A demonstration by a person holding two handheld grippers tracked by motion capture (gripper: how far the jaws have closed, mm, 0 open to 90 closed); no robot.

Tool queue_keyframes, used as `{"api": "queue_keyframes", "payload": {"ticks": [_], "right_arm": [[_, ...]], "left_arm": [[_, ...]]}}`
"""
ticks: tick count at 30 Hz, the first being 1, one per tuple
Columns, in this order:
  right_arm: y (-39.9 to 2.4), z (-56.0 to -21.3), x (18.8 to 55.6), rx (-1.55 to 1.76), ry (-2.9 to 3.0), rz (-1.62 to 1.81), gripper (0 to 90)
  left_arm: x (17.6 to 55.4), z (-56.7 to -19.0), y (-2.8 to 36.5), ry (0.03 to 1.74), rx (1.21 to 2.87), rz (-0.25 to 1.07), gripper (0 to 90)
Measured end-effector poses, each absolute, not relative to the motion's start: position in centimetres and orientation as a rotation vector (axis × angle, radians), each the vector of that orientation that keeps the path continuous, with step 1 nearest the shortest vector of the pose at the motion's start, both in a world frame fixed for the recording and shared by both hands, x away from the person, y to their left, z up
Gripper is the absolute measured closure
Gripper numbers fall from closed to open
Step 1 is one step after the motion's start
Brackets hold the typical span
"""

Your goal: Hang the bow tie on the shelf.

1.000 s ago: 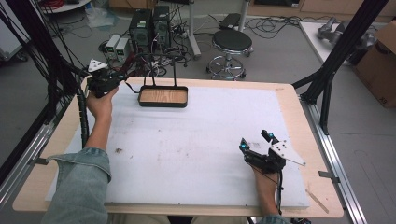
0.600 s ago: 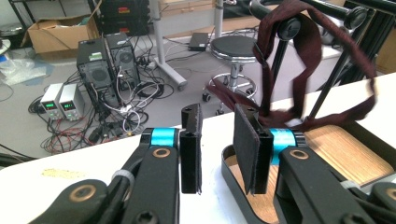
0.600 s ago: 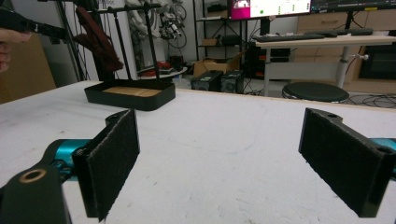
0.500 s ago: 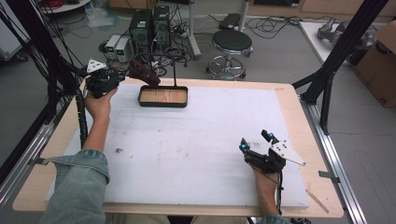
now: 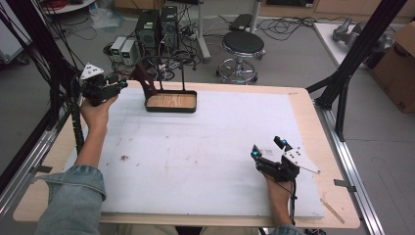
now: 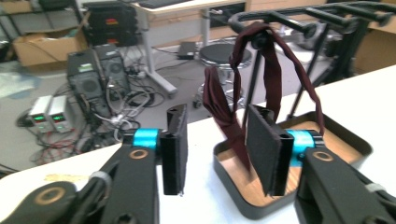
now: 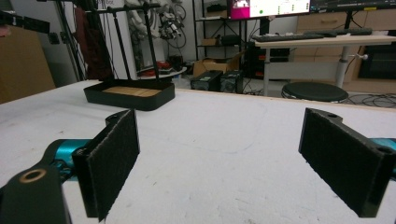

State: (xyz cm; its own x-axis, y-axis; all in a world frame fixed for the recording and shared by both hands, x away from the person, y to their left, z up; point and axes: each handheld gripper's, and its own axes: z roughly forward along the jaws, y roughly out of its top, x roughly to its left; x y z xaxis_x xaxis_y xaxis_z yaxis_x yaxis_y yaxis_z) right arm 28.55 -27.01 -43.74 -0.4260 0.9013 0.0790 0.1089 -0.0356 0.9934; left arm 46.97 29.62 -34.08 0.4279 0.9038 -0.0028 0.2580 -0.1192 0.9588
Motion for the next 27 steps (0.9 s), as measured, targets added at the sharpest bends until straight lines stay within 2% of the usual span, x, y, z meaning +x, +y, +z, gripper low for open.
{"api": "queue_keyframes", "payload": {"ticks": [7,16,27], "right_arm": [[-27.0,-43.7,28.6,1.085,1.581,1.53,11.6],[-27.0,-43.8,28.5,1.094,1.579,1.53,11.6],[-26.9,-43.7,28.5,1.088,1.581,1.526,11.6]], "left_arm": [[45.2,-33.7,29.2,0.961,1.665,0.764,48.0],[43.0,-33.7,28.8,0.899,1.669,0.722,41.2],[39.5,-35.4,27.9,0.844,1.697,0.667,31.3]]}}
